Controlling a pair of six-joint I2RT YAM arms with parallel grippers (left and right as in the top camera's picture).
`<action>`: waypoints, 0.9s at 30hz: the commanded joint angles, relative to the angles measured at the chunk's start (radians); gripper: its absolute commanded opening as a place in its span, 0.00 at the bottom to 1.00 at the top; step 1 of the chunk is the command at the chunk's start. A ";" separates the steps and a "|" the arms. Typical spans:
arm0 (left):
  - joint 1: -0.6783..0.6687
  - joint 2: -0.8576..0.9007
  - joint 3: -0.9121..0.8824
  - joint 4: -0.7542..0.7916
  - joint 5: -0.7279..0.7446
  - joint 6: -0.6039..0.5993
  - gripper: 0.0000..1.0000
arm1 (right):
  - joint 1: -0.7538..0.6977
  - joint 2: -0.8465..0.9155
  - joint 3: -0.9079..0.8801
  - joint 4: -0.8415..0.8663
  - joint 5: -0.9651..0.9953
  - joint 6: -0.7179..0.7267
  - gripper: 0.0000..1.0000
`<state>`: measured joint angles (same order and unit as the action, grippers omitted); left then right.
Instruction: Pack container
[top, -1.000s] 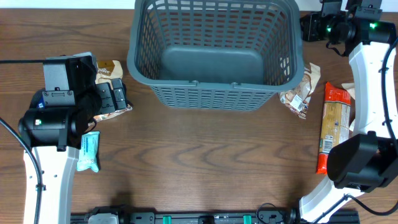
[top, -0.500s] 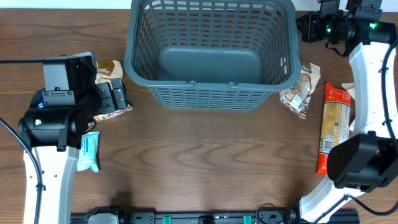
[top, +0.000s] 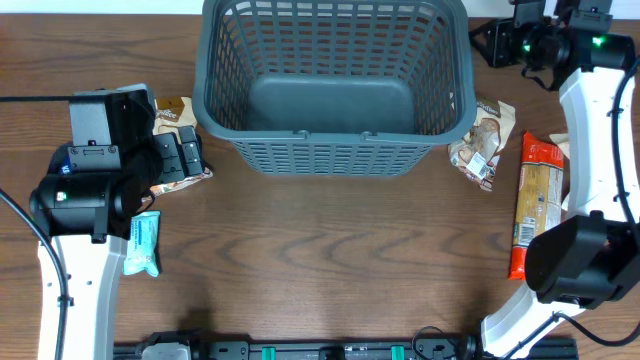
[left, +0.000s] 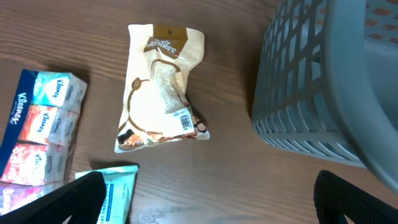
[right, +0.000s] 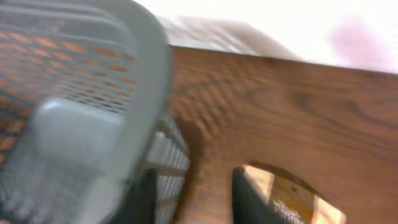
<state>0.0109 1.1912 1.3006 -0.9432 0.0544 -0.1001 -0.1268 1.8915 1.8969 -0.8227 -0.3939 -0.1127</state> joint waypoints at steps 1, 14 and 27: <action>-0.001 -0.001 0.021 -0.006 -0.014 0.018 0.99 | 0.010 0.008 0.008 -0.021 0.224 0.130 0.53; -0.001 -0.001 0.021 -0.031 -0.014 0.018 0.99 | -0.021 0.007 -0.018 -0.278 0.449 0.487 0.99; -0.001 -0.001 0.021 -0.053 -0.014 0.018 0.99 | -0.016 0.009 -0.452 0.119 0.443 0.497 0.99</action>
<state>0.0109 1.1912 1.3006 -0.9894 0.0513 -0.0998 -0.1471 1.8915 1.5139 -0.7601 0.0357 0.3649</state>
